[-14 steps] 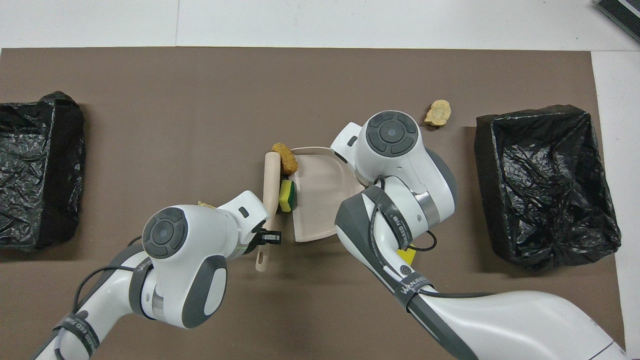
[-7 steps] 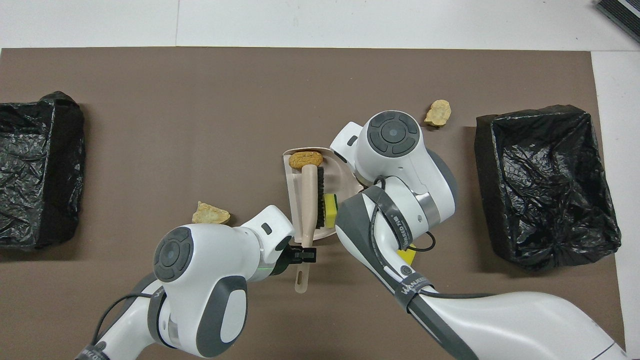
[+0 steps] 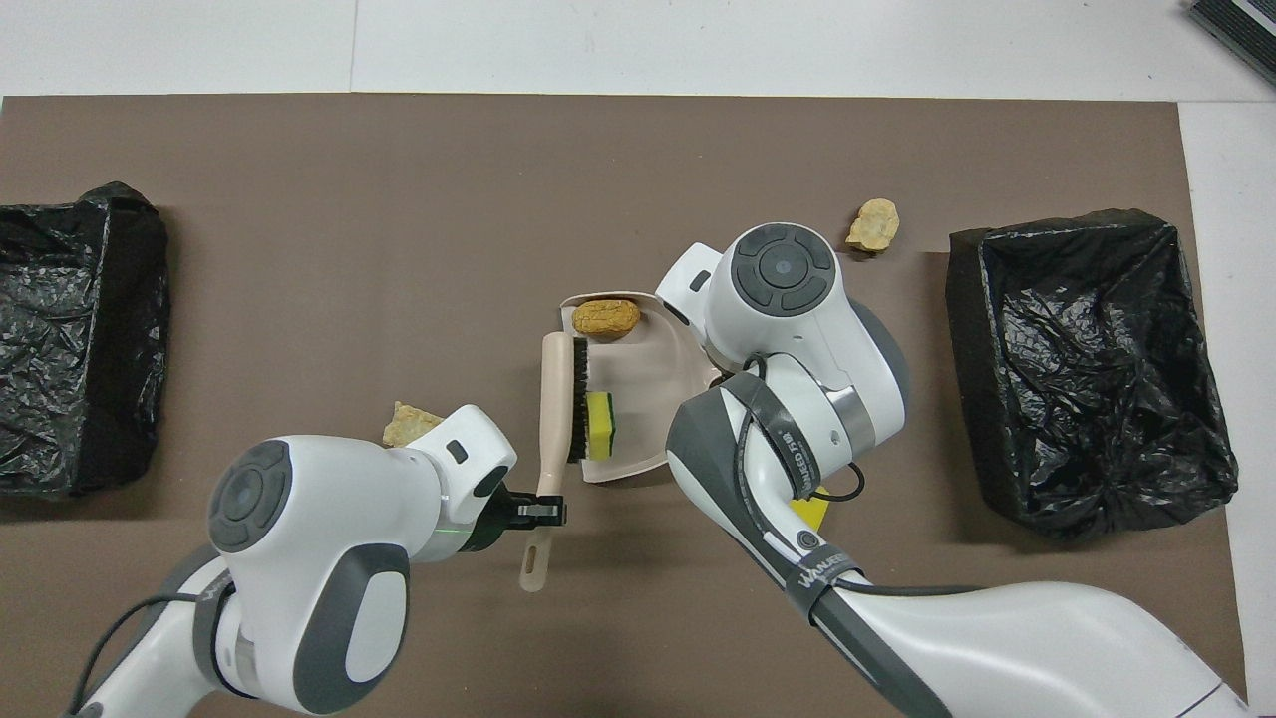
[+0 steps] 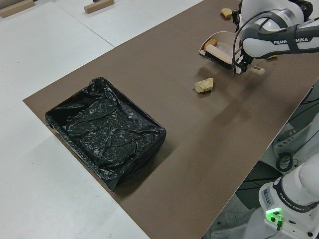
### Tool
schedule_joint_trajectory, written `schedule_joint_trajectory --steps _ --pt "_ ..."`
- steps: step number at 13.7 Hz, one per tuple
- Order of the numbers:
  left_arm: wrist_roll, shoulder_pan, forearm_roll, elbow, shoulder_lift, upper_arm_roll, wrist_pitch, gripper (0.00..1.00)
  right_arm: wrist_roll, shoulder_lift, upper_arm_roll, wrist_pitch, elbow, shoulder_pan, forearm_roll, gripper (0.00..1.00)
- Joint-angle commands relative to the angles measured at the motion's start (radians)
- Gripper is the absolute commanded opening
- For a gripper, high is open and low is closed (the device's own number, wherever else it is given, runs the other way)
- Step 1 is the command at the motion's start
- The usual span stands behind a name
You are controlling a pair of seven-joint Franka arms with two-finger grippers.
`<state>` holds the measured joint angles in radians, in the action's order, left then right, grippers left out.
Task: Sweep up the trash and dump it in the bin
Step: 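Push the swept pieces into the dustpan with the brush in the left gripper, then sweep the remaining pieces into the dustpan with the left gripper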
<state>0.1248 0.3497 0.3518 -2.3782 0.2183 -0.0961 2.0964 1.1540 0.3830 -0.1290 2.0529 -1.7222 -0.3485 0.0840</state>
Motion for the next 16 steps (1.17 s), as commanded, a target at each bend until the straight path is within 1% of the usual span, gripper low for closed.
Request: schedule_joint_trajectory --steps 1,2,4,6,7,8,9,11,13,14,16 --pt "0.053 -0.078 -0.146 -0.033 0.061 -0.013 -0.079 0.0 0.032 -0.026 -0.004 0.036 -0.033 0.008 -0.026 0.0" --pt "0.111 -0.093 -0.161 -0.062 0.09 -0.013 -0.078 0.0 0.03 -0.026 -0.004 0.038 -0.033 0.006 -0.026 0.0" --pt "0.194 -0.119 -0.271 -0.093 0.111 -0.013 -0.082 0.0 0.03 -0.026 -0.006 0.049 -0.033 0.006 -0.026 0.0" --pt "0.232 -0.155 -0.281 -0.134 0.144 -0.016 -0.085 0.0 0.026 -0.026 -0.008 0.049 -0.033 0.006 -0.026 0.0" --pt "0.271 -0.152 -0.284 -0.154 0.157 -0.017 -0.09 0.0 0.026 -0.026 -0.008 0.05 -0.033 0.006 -0.026 0.0" --pt "0.3 -0.14 -0.284 -0.167 0.156 -0.019 -0.085 0.0 0.026 -0.026 -0.008 0.049 -0.034 0.006 -0.027 0.0" --pt "0.362 -0.127 -0.284 -0.171 0.142 -0.031 -0.069 0.0 0.026 -0.026 -0.008 0.049 -0.034 0.006 -0.027 0.0" --pt "0.459 -0.054 -0.284 -0.167 0.099 -0.042 -0.015 0.0 0.026 -0.026 -0.008 0.049 -0.033 0.006 -0.027 0.0" --pt "0.518 -0.013 -0.277 -0.142 0.021 -0.043 0.061 0.0 0.026 -0.026 -0.008 0.049 -0.034 0.006 -0.026 0.0" --pt "0.557 0.011 -0.272 -0.113 -0.034 -0.043 0.103 0.0 0.027 -0.026 -0.008 0.05 -0.034 0.006 -0.026 0.0" --pt "0.593 0.029 -0.266 -0.026 -0.12 -0.043 0.117 0.0 0.029 -0.026 -0.008 0.049 -0.034 0.006 -0.026 0.0"
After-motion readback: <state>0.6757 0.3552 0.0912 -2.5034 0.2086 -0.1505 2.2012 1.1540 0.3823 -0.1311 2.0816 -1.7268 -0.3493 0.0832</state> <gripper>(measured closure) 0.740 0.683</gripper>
